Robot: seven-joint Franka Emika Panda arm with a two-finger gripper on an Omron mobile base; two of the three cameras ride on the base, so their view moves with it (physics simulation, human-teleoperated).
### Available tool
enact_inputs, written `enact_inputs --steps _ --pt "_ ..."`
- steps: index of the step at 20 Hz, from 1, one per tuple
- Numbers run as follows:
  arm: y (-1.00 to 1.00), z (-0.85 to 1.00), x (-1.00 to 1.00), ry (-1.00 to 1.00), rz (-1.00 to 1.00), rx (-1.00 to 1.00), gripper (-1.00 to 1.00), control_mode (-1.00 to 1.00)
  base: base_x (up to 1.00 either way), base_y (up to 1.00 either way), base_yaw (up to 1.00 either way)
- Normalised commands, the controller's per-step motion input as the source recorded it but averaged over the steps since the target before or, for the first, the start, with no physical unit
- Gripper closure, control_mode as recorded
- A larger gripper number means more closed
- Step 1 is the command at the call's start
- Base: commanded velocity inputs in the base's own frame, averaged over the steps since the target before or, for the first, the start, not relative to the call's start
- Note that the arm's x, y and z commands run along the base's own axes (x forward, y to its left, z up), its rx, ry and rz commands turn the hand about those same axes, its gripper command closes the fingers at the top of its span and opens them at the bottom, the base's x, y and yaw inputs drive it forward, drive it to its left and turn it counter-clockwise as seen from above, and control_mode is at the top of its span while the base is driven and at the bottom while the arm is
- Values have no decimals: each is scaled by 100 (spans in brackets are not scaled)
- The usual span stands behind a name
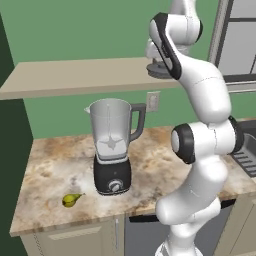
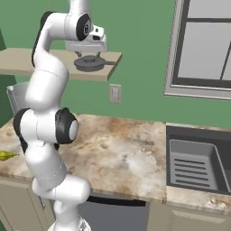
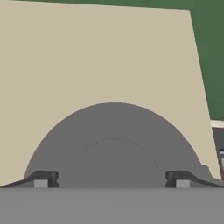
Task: Open the blender lid, put the pear in the blender, close the lid, and start the blender.
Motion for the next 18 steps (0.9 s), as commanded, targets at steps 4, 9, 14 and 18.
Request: enact_inputs --steps 4,9,14,18 --pt "17 30 -6 -18 0 0 -100 -100 0 0 0" --pt "54 33 -83 -13 -4 0 -100 -100 0 0 0" --pt "81 -4 -100 -3 -5 0 -100 -100 0 0 0" --pt "82 -23 -100 0 -4 0 -100 -100 0 0 0"
